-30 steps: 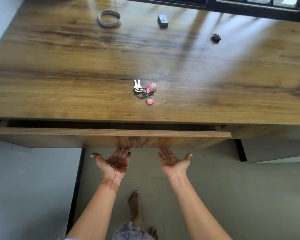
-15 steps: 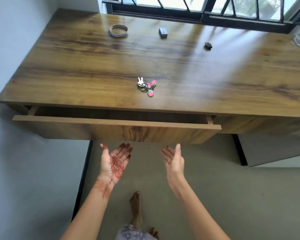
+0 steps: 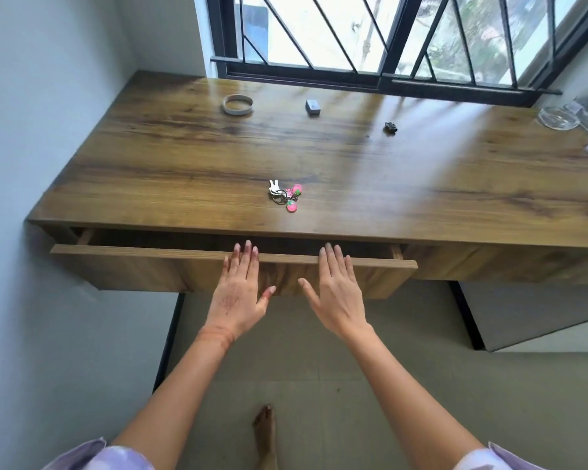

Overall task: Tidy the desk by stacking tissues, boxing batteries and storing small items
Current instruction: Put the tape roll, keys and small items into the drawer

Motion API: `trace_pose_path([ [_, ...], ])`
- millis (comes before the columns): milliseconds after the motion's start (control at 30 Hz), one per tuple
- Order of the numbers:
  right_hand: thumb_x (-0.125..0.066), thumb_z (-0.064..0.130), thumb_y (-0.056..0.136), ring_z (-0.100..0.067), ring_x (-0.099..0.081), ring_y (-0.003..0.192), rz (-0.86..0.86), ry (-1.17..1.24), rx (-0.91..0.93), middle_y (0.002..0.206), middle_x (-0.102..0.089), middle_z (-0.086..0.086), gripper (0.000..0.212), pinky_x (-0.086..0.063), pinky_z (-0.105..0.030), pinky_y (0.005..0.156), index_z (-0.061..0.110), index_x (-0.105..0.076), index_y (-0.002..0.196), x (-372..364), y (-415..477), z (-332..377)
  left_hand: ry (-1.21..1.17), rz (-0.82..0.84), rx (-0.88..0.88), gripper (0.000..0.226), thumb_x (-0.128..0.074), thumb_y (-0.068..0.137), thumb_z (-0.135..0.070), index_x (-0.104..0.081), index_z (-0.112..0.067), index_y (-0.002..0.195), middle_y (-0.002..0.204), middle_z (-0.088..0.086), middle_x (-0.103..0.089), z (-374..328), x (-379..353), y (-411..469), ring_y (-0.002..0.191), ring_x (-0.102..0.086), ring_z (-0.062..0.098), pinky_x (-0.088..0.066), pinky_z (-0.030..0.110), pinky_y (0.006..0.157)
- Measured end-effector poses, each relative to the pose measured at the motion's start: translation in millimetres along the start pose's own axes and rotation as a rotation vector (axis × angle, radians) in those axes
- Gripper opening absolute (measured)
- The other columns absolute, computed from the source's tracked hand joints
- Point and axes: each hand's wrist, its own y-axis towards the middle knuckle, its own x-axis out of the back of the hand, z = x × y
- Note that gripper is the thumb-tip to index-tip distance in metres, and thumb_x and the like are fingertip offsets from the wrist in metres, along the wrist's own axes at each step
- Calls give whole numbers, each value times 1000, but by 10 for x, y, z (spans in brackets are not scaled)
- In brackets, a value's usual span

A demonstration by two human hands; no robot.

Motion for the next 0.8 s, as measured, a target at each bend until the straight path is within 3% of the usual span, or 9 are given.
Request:
trace_pose_path([
  [200,-39,50,92,-27,-13,142,-4,26,-11,150,-25,-16,73,2,-33,114,0,-23,142,15,-20,13,76,0,5,72,-37,95,-37,8,-7,143,156,13,-1,-32,4,25,145,4,26,10,33,114],
  [367,-34,53,93,-23,-4,144,21,22,15,154,-15,-13,75,8,-30,113,4,-13,145,81,-129,9,80,28,16,71,-39,94,-34,0,-5,146,156,14,-4,-91,66,-45,145,2,26,8,34,115],
  [500,-38,51,93,-25,-8,143,25,27,17,153,-19,-14,75,6,-31,113,2,-17,144,119,-297,46,47,22,20,70,-40,94,-30,-1,-5,146,156,13,-3,-130,69,-246,145,3,26,7,34,115],
  [800,-63,48,79,-28,-41,130,-5,-21,-2,136,-48,-16,73,-24,-42,108,-1,-46,131,124,-910,119,50,-17,20,71,-42,93,-29,2,-9,145,156,10,0,-222,32,-884,136,16,20,9,31,112],
])
